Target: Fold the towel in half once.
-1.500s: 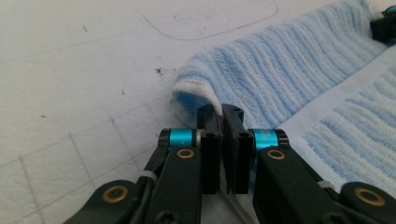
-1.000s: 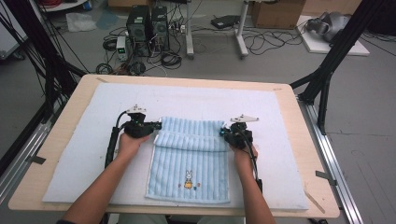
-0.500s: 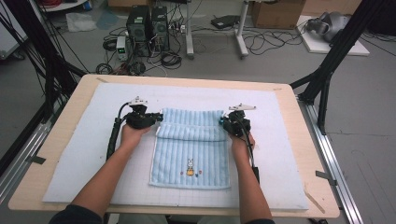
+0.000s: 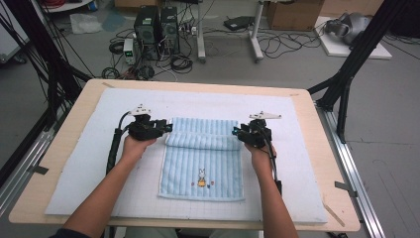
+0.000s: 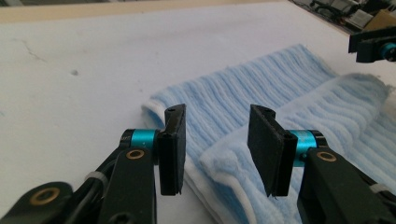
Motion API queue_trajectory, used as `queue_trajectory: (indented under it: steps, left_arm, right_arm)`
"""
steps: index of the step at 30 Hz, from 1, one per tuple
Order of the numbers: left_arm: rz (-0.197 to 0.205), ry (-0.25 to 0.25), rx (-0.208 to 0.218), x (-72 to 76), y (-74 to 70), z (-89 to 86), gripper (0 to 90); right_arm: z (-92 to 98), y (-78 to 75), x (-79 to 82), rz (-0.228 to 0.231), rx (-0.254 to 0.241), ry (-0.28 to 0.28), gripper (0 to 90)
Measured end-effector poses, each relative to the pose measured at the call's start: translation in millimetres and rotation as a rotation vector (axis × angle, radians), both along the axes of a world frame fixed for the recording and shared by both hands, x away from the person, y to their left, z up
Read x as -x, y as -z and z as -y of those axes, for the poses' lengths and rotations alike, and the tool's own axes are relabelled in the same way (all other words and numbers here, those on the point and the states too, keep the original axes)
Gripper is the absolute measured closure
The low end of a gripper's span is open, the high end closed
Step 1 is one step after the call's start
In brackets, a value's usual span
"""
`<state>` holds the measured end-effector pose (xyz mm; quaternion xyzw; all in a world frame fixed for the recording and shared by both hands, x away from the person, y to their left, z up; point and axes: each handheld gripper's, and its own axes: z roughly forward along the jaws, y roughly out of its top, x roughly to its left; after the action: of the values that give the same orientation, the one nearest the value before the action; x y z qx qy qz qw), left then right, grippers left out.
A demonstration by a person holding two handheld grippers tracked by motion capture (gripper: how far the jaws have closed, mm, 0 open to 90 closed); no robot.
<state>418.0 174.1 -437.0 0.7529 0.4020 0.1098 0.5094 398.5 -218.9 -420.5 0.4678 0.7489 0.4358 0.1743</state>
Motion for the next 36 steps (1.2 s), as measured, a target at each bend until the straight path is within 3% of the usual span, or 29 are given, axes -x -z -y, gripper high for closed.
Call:
queue_trajectory:
  steps: [2, 7, 9, 11, 14, 16, 20, 22, 36]
  left_arm:
    - [-0.023, 0.011, -0.014, -0.3, 3.6, 3.2, 57.3]
    - [-0.035, 0.042, -0.073, 2.1, 7.6, 13.1, 61.5]
    - [-0.048, 0.058, -0.101, 3.4, 9.0, 14.8, 68.9]
    - [-0.042, 0.076, -0.113, 6.3, 9.6, 15.4, 83.3]
    - [-0.029, 0.086, -0.104, 13.1, 11.7, 13.8, 86.2]
    - [-0.019, 0.088, -0.093, 17.9, 11.9, 11.1, 86.3]
    - [0.012, 0.098, -0.065, 28.2, 6.1, 7.4, 86.3]
    - [0.037, 0.1, -0.042, 33.8, 3.2, 5.5, 86.3]
    - [0.077, 0.15, 0.032, 76.1, -0.7, -3.4, 86.3]
  right_arm:
    - [3.2, 1.8, 1.8, -0.009, -0.006, -0.009, 61.3]
    - [6.2, 4.9, 1.9, -0.048, -0.015, -0.023, 63.4]
    - [2.7, 8.9, 0.5, -0.075, 0.004, -0.049, 65.6]
    - [0.0, 14.8, -1.3, -0.126, 0.023, -0.061, 66.7]
    - [-0.3, 20.3, -1.7, -0.166, 0.023, -0.083, 75.2]
    - [-1.0, 18.4, 0.3, -0.162, 0.038, -0.099, 81.5]
    - [-3.3, 12.9, 8.0, -0.124, 0.064, -0.112, 83.2]
    - [-2.5, 11.2, 13.7, -0.101, 0.062, -0.121, 83.2]
    - [8.2, 6.1, 65.3, -0.008, -0.002, -0.152, 83.2]
